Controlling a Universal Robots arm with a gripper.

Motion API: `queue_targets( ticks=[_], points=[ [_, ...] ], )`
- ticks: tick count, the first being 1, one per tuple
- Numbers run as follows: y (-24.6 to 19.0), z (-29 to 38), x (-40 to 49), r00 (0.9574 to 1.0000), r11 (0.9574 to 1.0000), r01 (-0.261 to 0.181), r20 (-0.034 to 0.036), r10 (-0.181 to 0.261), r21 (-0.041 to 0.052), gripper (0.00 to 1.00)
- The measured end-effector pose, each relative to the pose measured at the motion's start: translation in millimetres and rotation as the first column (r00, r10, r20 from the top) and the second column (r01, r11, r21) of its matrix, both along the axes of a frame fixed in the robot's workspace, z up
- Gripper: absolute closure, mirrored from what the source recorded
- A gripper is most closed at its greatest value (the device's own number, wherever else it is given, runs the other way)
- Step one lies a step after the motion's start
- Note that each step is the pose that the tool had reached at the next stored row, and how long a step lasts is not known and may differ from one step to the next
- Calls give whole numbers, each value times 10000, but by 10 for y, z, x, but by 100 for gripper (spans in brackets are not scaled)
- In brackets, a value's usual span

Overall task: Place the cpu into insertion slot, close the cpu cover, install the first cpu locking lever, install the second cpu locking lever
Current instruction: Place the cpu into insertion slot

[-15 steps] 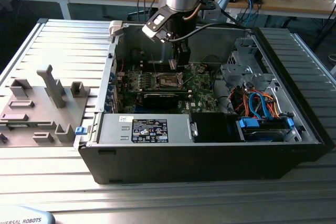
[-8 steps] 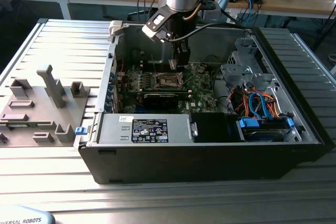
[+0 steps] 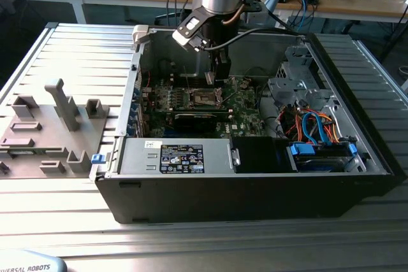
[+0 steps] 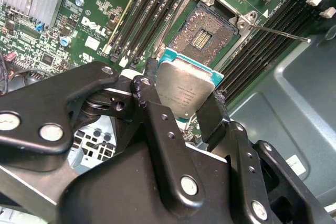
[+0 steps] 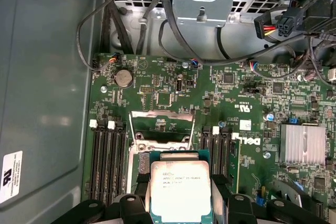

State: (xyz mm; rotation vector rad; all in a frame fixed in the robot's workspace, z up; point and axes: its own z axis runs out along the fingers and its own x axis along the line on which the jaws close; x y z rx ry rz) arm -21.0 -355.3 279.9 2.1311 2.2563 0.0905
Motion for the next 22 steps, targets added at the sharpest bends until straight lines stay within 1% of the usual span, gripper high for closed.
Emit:
queue_targets(
  ticks=[22],
  points=[
    [0, -9, -10, 10000, 10000, 72, 0, -72, -2, 46]
  ],
)
